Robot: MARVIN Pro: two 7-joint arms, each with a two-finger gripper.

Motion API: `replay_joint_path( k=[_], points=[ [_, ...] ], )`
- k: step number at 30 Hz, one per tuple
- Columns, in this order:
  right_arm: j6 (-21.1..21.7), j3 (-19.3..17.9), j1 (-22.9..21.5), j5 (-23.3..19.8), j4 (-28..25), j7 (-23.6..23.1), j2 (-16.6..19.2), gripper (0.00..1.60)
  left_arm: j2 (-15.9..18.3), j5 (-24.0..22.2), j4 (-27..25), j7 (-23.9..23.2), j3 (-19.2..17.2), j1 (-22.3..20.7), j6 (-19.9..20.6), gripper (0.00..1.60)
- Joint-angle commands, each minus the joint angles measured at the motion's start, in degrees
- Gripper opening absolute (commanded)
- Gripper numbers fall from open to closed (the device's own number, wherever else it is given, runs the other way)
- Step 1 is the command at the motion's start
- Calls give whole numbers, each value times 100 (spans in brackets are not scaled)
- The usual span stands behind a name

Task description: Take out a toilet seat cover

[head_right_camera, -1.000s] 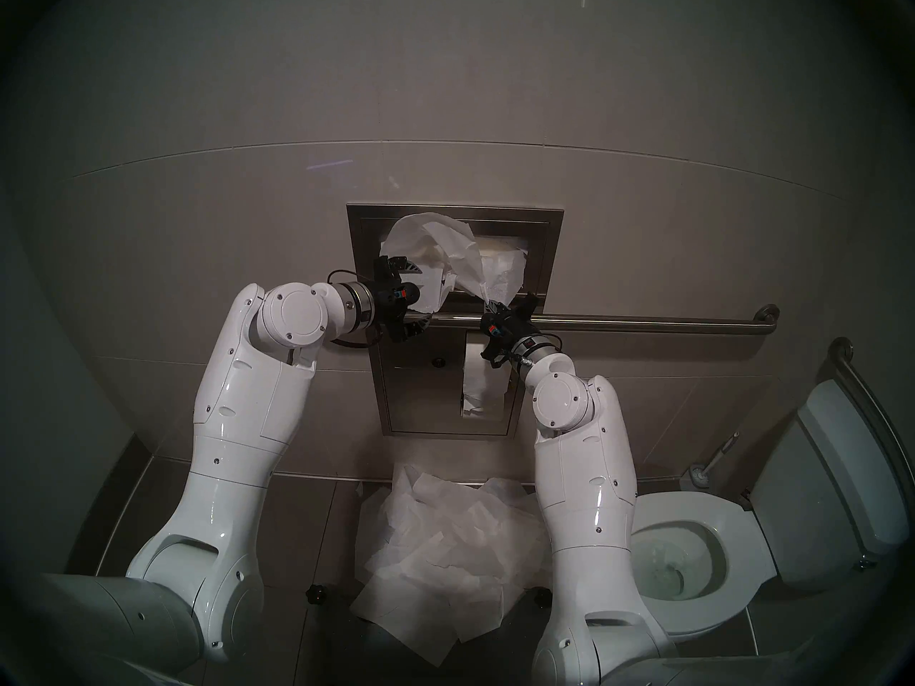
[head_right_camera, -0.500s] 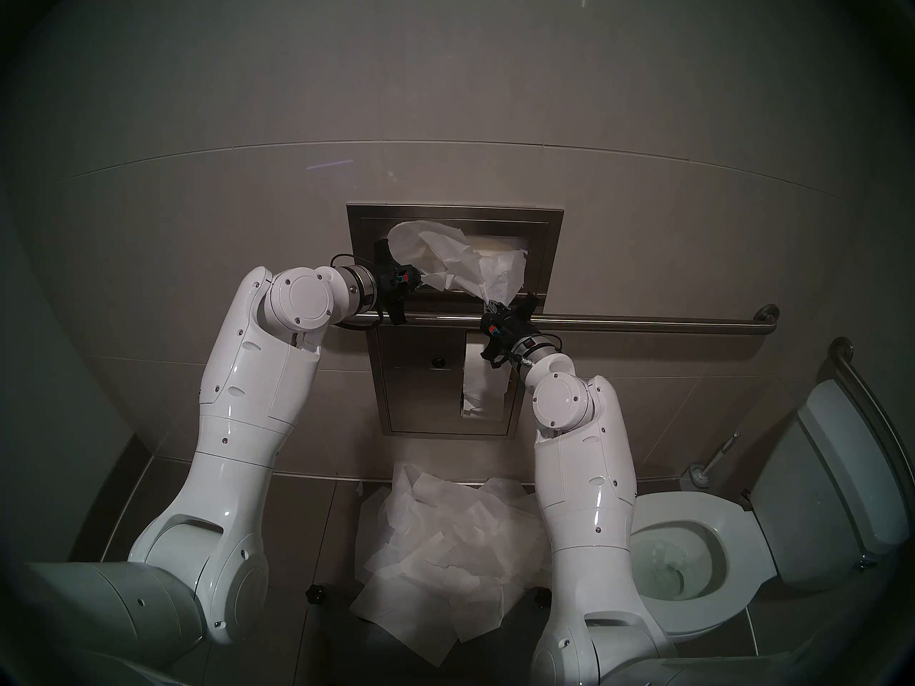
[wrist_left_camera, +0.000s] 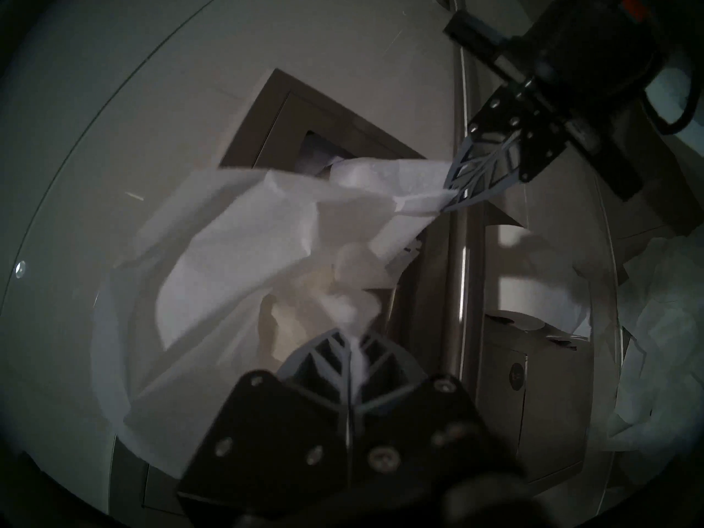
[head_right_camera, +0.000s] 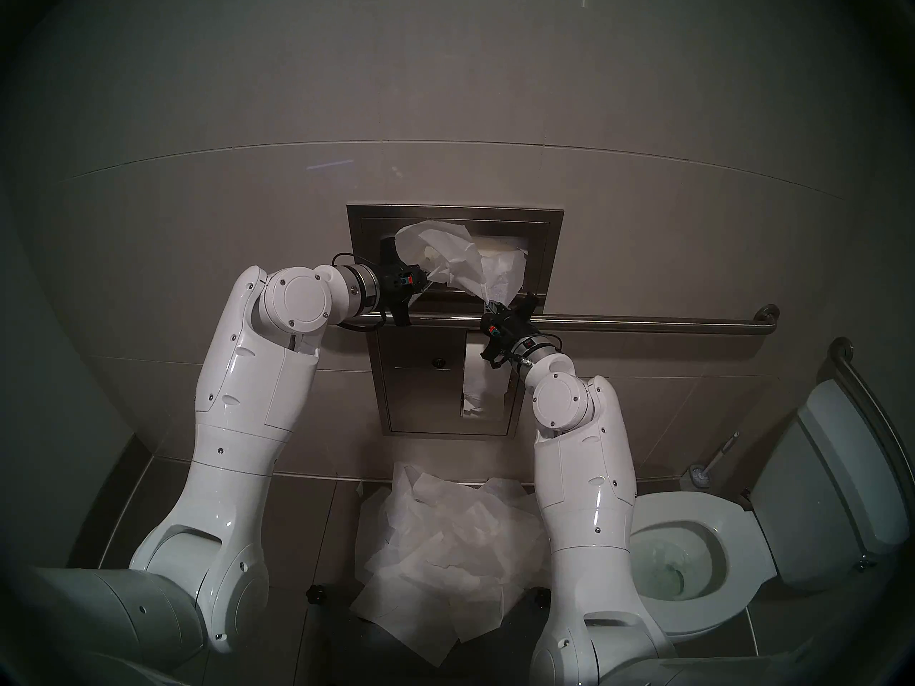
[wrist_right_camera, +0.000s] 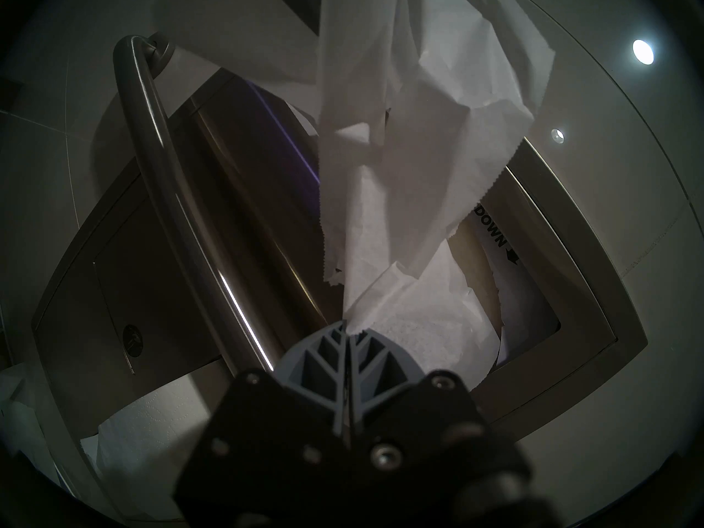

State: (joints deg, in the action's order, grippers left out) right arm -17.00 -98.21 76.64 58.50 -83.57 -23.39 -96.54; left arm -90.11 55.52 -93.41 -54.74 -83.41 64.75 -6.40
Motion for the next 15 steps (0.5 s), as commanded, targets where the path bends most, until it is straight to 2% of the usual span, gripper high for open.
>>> replay_joint_path(
  k=[1, 15],
  points=[
    [-42, 6, -209, -25, -214, 53, 3, 160, -31, -87, -635, -60, -12, 262, 25, 0],
    [-13, 28, -154, -71, -422, -177, -48, 160, 6, -55, -896, -169, -68, 485, -64, 0]
  ],
)
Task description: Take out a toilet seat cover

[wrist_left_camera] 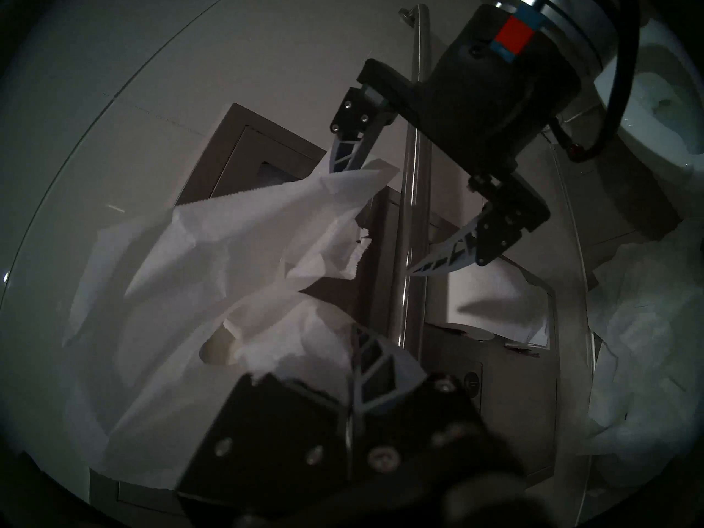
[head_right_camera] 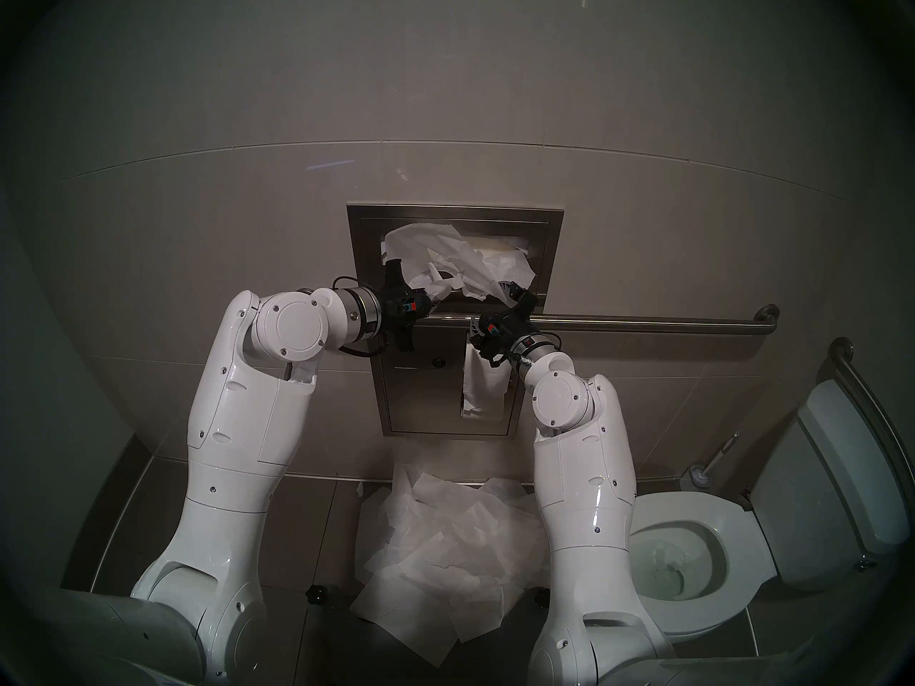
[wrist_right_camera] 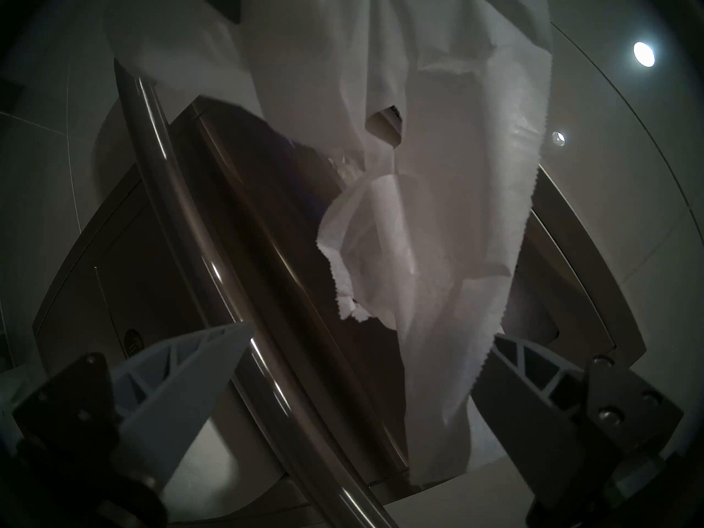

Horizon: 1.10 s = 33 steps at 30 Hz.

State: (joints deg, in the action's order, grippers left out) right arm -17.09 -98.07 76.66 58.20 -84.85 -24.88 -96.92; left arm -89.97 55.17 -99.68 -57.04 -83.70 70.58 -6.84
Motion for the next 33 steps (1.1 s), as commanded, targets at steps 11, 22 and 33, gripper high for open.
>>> replay_joint_path(
  k=[11, 22, 33],
  points=[
    [2, -6, -154, -46, -319, -95, -28, 160, -63, 20, -277, 44, 30, -87, -69, 0],
    [-60, -33, -224, -95, -294, -111, -10, 160, -52, 7, -396, 14, 82, -17, -60, 0],
    [-128, -123, -510, -234, -209, -110, 34, 160, -13, 2, -521, -33, 61, 63, -73, 0]
  ],
)
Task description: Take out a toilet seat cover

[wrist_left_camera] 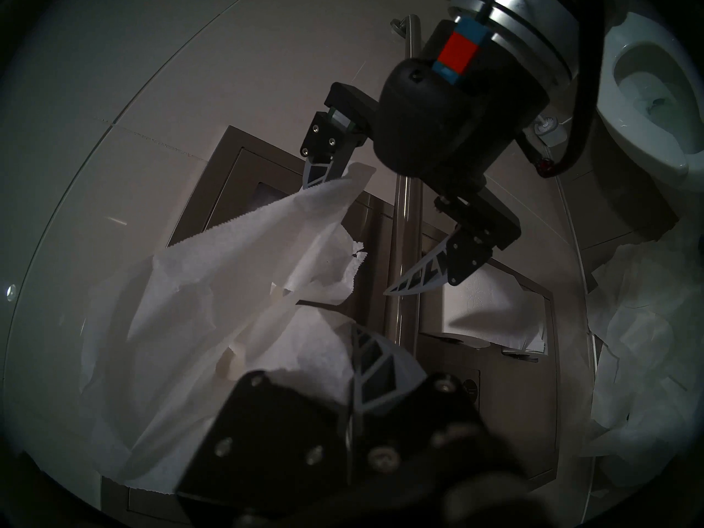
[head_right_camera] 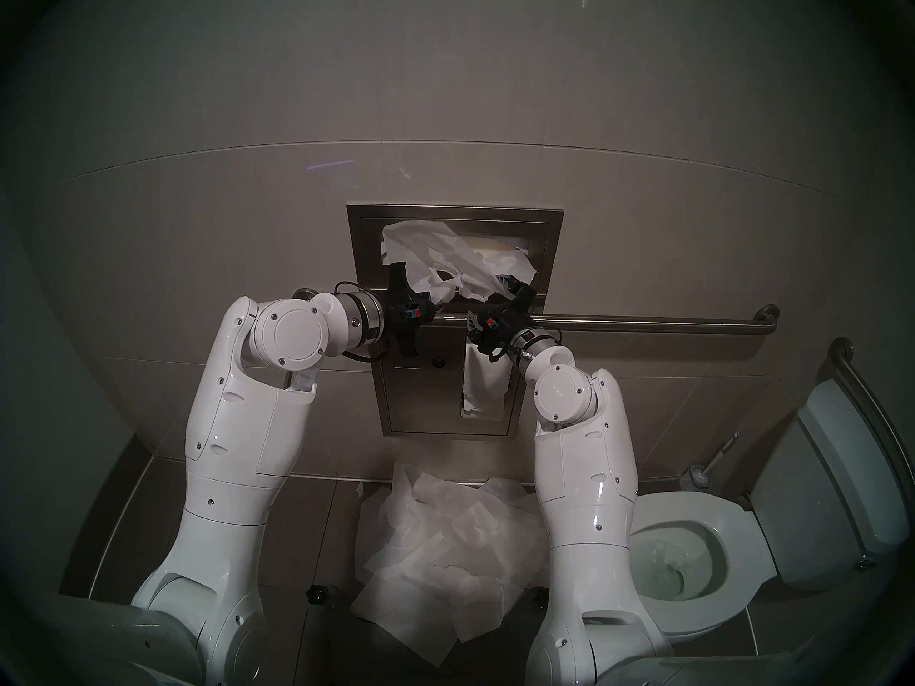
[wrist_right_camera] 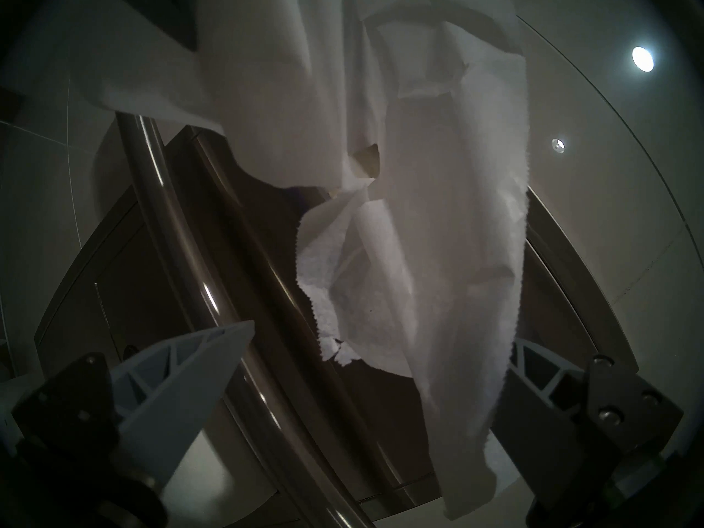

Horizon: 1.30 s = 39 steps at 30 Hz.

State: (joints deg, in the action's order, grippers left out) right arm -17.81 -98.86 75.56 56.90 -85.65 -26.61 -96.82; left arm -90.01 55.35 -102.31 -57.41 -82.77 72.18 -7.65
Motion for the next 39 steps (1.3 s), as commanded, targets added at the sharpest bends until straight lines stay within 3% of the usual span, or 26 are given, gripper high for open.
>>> replay_joint_path(
  k=[1, 8, 9, 10, 11, 23, 25, 33, 39],
  points=[
    [-61, -56, -415, -132, -112, 57, 15, 160, -10, -16, -264, 1, -32, -91, 6, 0],
    [-88, -120, -435, -256, -59, 90, -57, 160, -34, -31, -321, -15, -49, -54, -2, 0],
    [-96, -128, -429, -269, -63, 93, -64, 137, -35, -32, -331, -18, -50, -48, -4, 0],
    [-106, -147, -421, -299, -70, 111, -84, 82, -36, -34, -337, -18, -52, -43, -11, 0],
    [-113, -151, -417, -299, -77, 107, -82, 0, -36, -34, -341, -19, -54, -40, -13, 0],
    [-245, -48, -242, -155, -243, 151, -105, 0, -48, -38, -332, -17, -104, -21, -40, 0],
    [-76, 144, -182, 19, -415, 313, -100, 0, -61, -37, -313, -19, -107, -38, -43, 0],
    [89, 578, 3, -44, -785, 522, -10, 0, -113, -35, -273, -5, -107, -81, -36, 0],
    [560, 804, 343, -40, -1193, 670, 162, 0, -170, -33, -309, -7, -97, -87, -10, 0]
  ],
)
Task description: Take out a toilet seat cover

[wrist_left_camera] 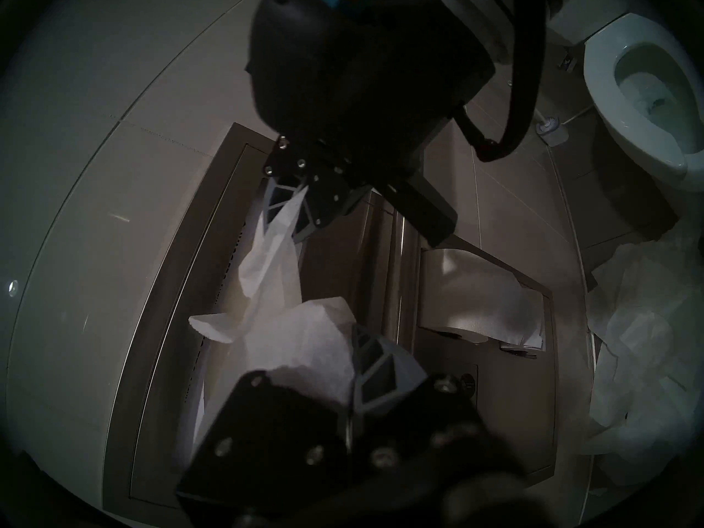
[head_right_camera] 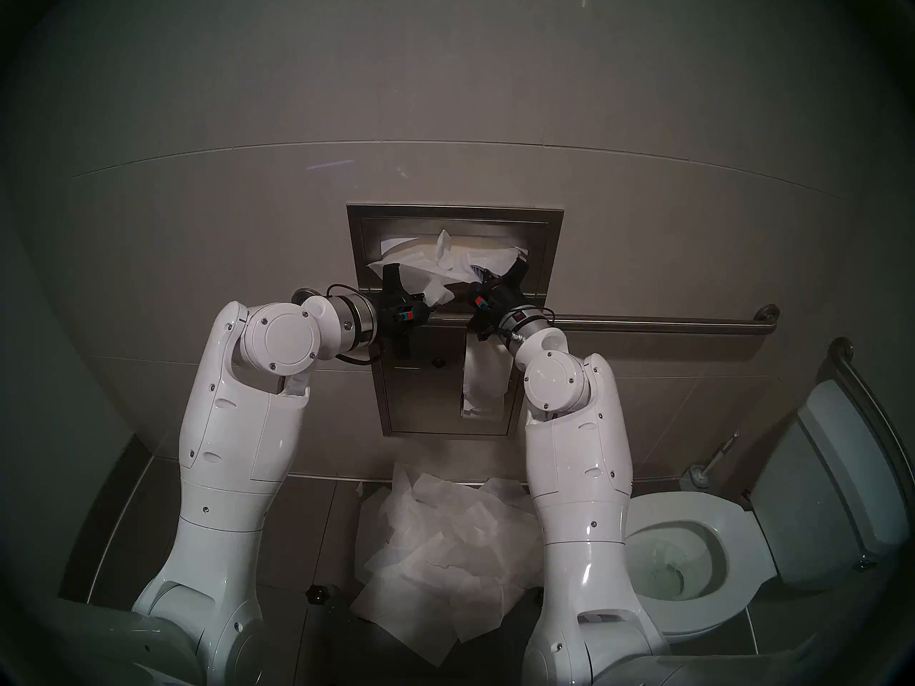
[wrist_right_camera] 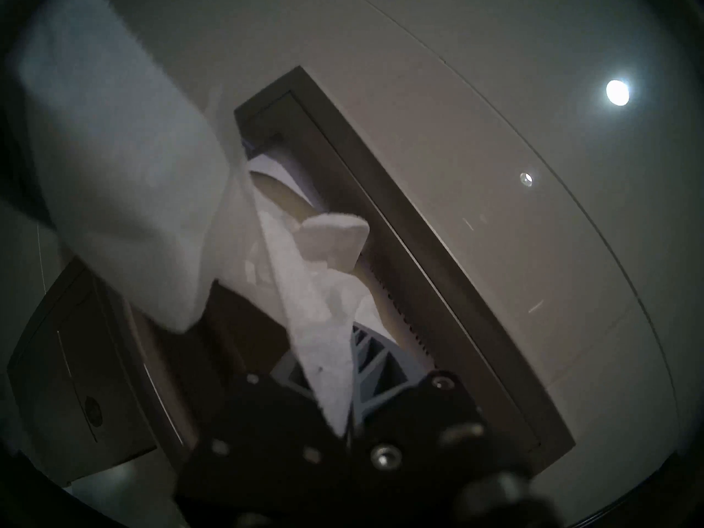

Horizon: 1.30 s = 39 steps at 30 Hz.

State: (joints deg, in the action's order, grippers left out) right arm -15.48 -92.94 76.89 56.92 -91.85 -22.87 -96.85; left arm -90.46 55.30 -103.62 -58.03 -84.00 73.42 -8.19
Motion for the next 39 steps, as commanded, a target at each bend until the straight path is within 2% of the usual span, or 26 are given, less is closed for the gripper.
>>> replay_joint_path(
  k=[1, 10, 19, 27, 39],
  points=[
    [363, 222, 243, -26, -617, 319, 178, 0, -144, -59, -201, 53, 12, -208, 51, 0],
    [528, 244, 257, 96, -747, 434, 183, 0, -303, -353, -528, -139, 1, -178, 144, 0],
    [634, 343, 64, 473, -832, 552, 204, 0, -342, -442, -888, -304, 70, -153, 209, 0],
    [654, 432, -83, 663, -1131, 600, 249, 0, -308, -417, -944, -399, 126, -125, 228, 0],
    [769, 664, -8, 1148, -1556, 572, 330, 0, -315, -365, -982, -324, 161, -158, 210, 0]
  ],
)
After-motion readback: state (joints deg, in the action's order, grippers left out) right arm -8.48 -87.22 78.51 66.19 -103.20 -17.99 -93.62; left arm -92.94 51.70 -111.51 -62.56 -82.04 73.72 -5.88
